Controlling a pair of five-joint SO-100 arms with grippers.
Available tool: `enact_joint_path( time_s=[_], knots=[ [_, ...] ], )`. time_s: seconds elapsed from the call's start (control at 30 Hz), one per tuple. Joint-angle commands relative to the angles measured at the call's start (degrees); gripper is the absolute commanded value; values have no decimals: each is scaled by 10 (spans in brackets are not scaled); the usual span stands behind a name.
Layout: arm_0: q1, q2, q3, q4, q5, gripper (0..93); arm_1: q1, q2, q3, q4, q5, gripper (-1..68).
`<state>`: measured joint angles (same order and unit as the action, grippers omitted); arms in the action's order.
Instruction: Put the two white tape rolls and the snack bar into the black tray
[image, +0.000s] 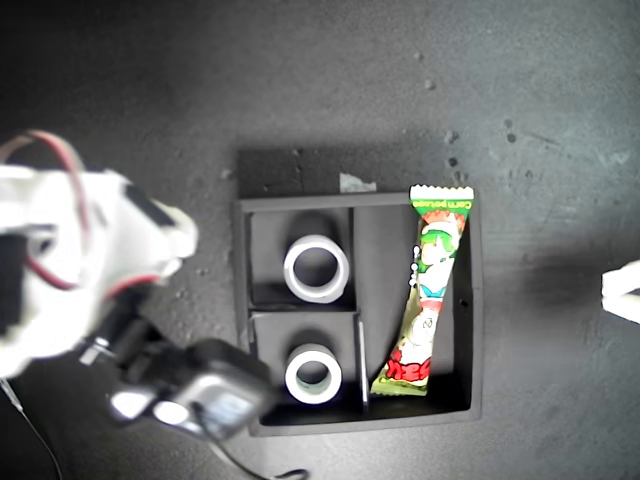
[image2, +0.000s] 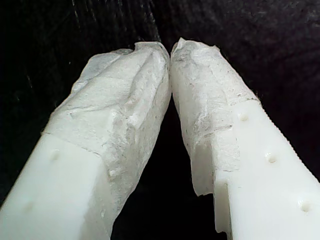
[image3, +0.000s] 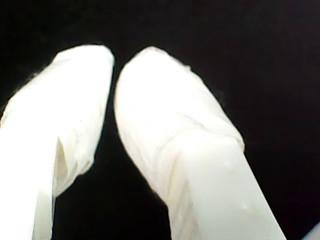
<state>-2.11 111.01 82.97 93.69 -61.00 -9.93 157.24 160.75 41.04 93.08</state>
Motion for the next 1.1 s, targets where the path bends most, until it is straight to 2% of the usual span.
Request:
enact_joint_path(
  time_s=[0.0,0.13,0.33,0.47,0.53,0.63,0.83,1.0,1.07],
  knots=[
    [-24,266,311,-112,-12,0,40,13,91,-91,-187,-7],
    [7,390,505,-194,-42,0,73,14,179,-156,-198,-7],
    [61,481,729,-312,-95,0,99,15,179,-92,-214,-7],
    [86,577,846,-345,-127,0,110,15,179,-57,-177,-2],
    [91,664,900,-335,-134,0,125,15,179,-56,-176,-2],
    [97,822,966,-258,-144,0,191,15,179,-1,-142,-1],
    [110,830,969,-215,-170,1,175,15,179,29,-102,-1],
    [123,830,969,-155,-246,6,143,15,179,68,-46,-1],
    [134,830,969,-153,-238,5,138,15,179,76,-31,-1]
  ],
)
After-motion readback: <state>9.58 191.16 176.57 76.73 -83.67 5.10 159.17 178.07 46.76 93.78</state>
